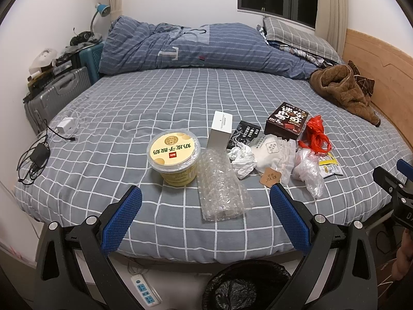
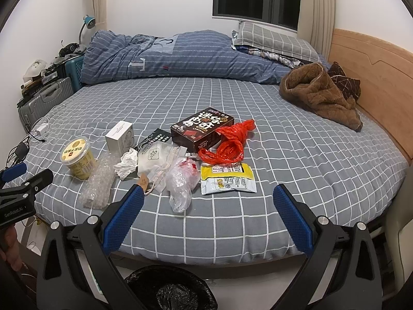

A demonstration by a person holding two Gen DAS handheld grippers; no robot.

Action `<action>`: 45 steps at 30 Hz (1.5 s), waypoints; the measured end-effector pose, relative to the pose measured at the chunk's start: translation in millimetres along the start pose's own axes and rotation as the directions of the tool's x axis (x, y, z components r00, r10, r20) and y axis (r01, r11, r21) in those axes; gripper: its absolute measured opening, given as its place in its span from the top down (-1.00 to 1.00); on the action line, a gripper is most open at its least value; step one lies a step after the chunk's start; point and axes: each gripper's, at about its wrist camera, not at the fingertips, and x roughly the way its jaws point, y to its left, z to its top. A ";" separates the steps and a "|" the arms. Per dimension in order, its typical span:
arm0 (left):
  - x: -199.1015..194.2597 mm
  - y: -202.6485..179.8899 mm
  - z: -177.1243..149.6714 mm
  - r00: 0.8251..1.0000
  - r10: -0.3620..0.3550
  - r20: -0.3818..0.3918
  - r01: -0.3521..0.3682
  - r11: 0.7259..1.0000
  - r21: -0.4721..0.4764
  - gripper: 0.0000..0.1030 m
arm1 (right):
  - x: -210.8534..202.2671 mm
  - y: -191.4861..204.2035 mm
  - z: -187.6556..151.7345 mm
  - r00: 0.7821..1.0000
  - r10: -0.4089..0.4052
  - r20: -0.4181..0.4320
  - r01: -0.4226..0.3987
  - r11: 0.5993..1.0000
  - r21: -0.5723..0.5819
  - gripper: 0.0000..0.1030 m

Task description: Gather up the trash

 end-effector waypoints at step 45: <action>1.3 0.8 1.9 1.000 0.007 -0.006 -0.007 1.000 -0.005 -0.89 | 3.5 -1.5 -2.7 1.000 0.001 -0.003 -0.001 1.000 0.004 -0.86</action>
